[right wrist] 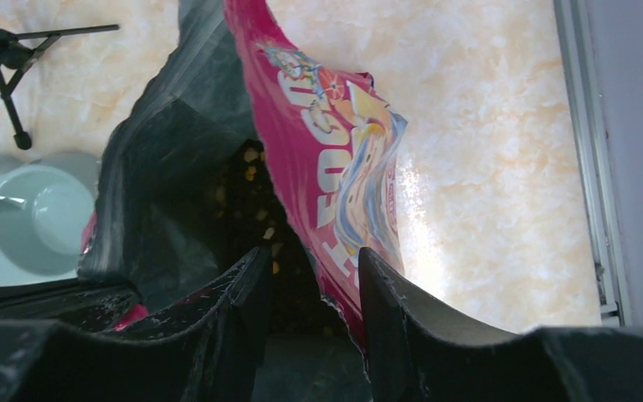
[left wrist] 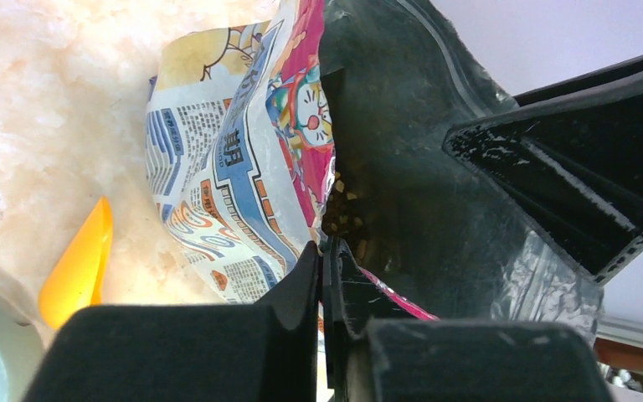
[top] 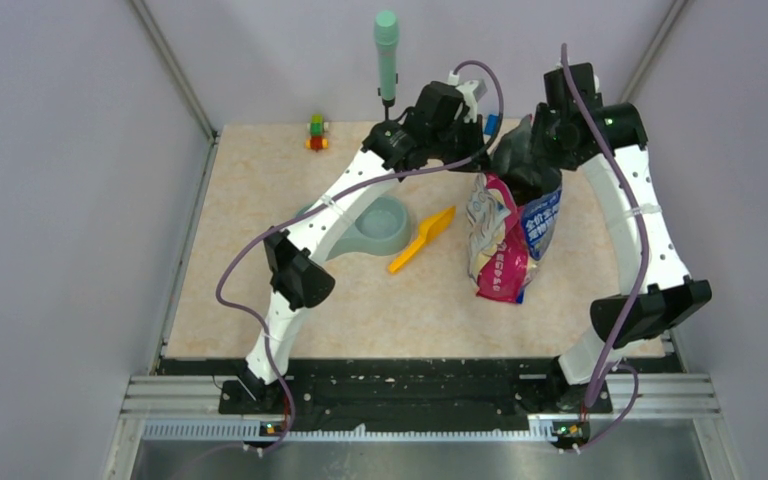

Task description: Serve the pet food

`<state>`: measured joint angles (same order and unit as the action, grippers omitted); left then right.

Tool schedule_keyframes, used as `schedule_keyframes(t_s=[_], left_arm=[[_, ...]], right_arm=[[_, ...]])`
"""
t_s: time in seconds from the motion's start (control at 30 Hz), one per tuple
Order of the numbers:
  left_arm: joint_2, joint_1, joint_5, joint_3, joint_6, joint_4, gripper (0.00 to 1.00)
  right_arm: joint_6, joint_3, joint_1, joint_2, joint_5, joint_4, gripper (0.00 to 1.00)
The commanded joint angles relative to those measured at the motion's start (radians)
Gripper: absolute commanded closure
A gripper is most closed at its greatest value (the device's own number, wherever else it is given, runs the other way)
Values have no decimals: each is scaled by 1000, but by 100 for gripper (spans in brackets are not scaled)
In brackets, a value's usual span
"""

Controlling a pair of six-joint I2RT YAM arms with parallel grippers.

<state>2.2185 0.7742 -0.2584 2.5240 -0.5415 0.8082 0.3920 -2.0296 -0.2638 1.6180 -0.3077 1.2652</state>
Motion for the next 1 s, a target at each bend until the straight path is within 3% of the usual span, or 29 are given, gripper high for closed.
schedule_keyframes(t_s=[0.0,0.17,0.27,0.43,0.5,0.53,0.57,0.6,0.73,0.97], left_arm=[[-41,-10,42,-16,23,-12,100],[-57,-10,42,-37,25,-20,100],[-63,-10,38,-46,22,-26,100],[-68,-10,35,-57,21,-26,100],[-71,-10,36,-60,20,-24,100],[-72,-10,40,-62,19,-24,100],[-74,-10,47,-65,18,-24,100],[-76,-10,57,-69,14,-22,100],[-79,-4,55,-103,-33,-53,100],[-8,45,-70,-72,-68,-154,100]], right_arm=[[-22,28,15,-67,-75,5,56],[-50,73,18,-104,-180,17,55],[-57,85,26,-108,-189,36,39],[-47,123,46,-136,-155,24,38],[-51,143,68,-151,-108,4,48],[-54,152,77,-158,-80,-6,63],[-59,159,85,-165,-51,-16,94],[-61,166,92,-170,-23,-27,100],[-80,146,108,-175,-70,-61,100],[-61,-120,246,-97,-192,-43,100]])
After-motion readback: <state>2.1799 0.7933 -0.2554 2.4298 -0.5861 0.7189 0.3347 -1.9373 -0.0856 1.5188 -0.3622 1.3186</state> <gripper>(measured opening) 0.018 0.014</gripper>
